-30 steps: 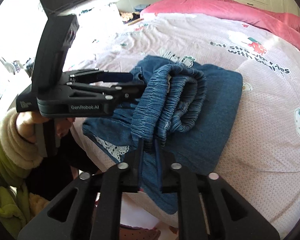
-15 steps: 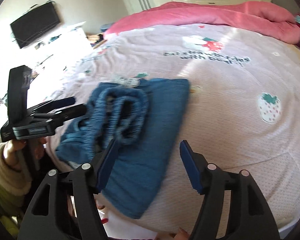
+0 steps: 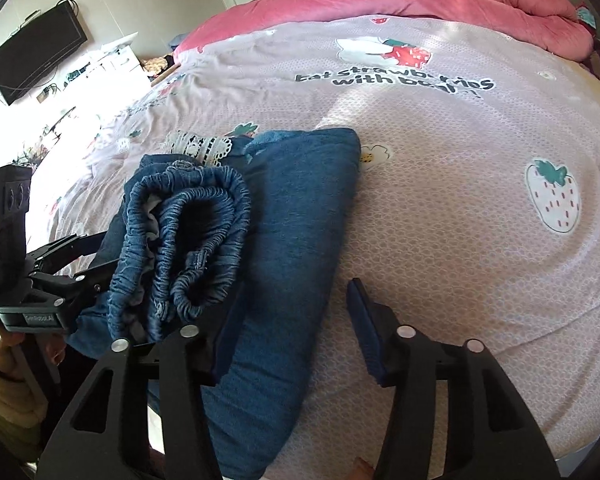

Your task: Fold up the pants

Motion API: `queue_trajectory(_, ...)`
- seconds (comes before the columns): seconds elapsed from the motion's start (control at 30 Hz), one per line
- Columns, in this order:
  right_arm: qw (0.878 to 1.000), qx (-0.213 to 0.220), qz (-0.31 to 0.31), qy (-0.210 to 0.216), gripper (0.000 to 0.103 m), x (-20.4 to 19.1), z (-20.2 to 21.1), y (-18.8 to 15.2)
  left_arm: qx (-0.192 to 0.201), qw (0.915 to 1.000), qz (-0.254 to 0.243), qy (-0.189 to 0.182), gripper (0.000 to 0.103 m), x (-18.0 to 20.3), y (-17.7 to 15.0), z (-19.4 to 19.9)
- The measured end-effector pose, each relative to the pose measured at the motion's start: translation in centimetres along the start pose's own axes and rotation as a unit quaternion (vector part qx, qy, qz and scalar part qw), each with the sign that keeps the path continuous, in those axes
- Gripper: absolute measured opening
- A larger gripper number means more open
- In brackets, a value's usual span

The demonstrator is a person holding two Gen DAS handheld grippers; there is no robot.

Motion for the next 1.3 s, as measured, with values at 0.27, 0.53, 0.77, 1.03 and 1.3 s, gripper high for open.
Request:
queue_trajectory(0.27,1.0,-0.003,-0.003,0.011,0.016,-0.7,-0.7,0.2,-0.004,0.9995,-0.03,-0.008,0.062,2.0,0.1,-0.2)
queue_trajectory(0.53,0.999,0.029,0.023,-0.012,0.007,-2.3,0.4,0.0,0.03,0.9971,-0.065,0.025,0.028,3.4,0.6,0.9)
queue_trajectory(0.77,0.998,0.054,0.039,-0.017,0.007,-3.2,1.6,0.6,0.055,0.9961,-0.067,0.013,0.024,4.2,1.5,2.2)
queue_trajectory(1.03,0.997,0.066,0.037,-0.006,0.007,-3.7,2.3,2.1,0.069,0.9956,-0.064,0.005,0.023,4.7,2.5,3.0)
queue_trajectory(1.3,0.994,0.091,0.051,-0.014,0.007,-4.0,3.7,5.0,0.091,0.9937,-0.065,0.008,0.023,5.2,4.9,3.9)
Point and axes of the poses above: each gripper's, at about its wrist camera, not at the fingertips, and z roughly against the way its jaws point, x to its right, y to its top, the point moved 5 cm from there along -z, roughly the way its jaws point, and after that the axes turned 5 degrees about -x, right-handed, at the moved point
